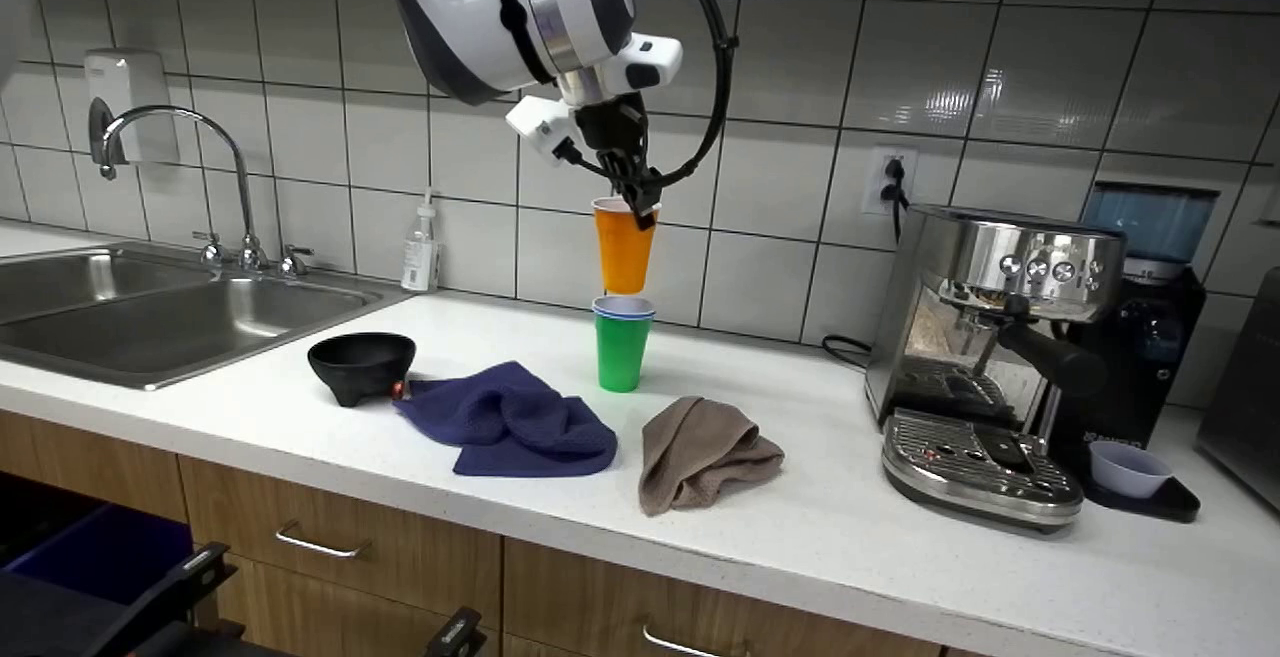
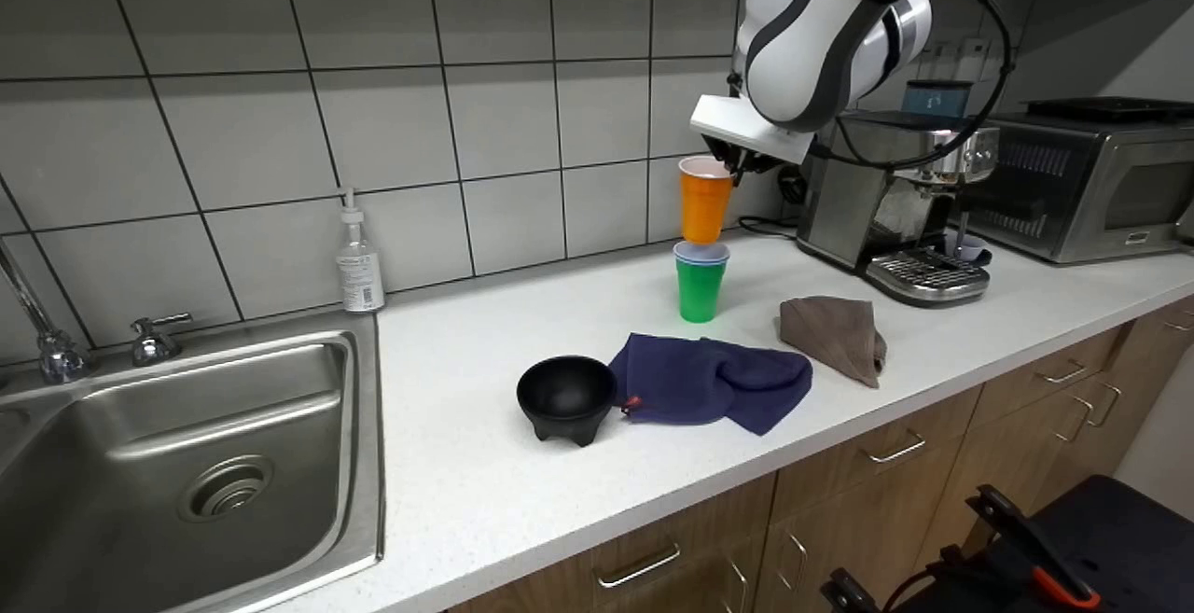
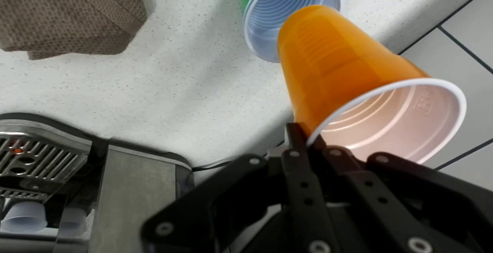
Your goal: Stack up the plastic cups
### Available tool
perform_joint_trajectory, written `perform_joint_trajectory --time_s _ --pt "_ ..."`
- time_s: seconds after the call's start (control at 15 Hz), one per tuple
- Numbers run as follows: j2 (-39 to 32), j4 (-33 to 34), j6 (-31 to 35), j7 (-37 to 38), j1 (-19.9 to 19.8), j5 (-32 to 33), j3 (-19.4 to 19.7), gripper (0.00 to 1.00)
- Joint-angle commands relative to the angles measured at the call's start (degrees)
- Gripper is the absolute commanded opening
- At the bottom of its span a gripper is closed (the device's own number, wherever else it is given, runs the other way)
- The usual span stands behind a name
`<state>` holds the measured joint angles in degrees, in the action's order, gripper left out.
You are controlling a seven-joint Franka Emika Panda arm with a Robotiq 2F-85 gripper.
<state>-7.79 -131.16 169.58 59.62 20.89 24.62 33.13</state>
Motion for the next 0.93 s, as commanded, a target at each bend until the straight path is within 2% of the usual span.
perform_joint_trajectory --time_s 0.0,0.87 --pt "-0.46 0.78 -1.78 -2.72 -0.67 -2.28 -1.18 0.01" --pt "-2.62 1.95 -2.66 -4.37 -0.92 -4.86 -1.4 0.01"
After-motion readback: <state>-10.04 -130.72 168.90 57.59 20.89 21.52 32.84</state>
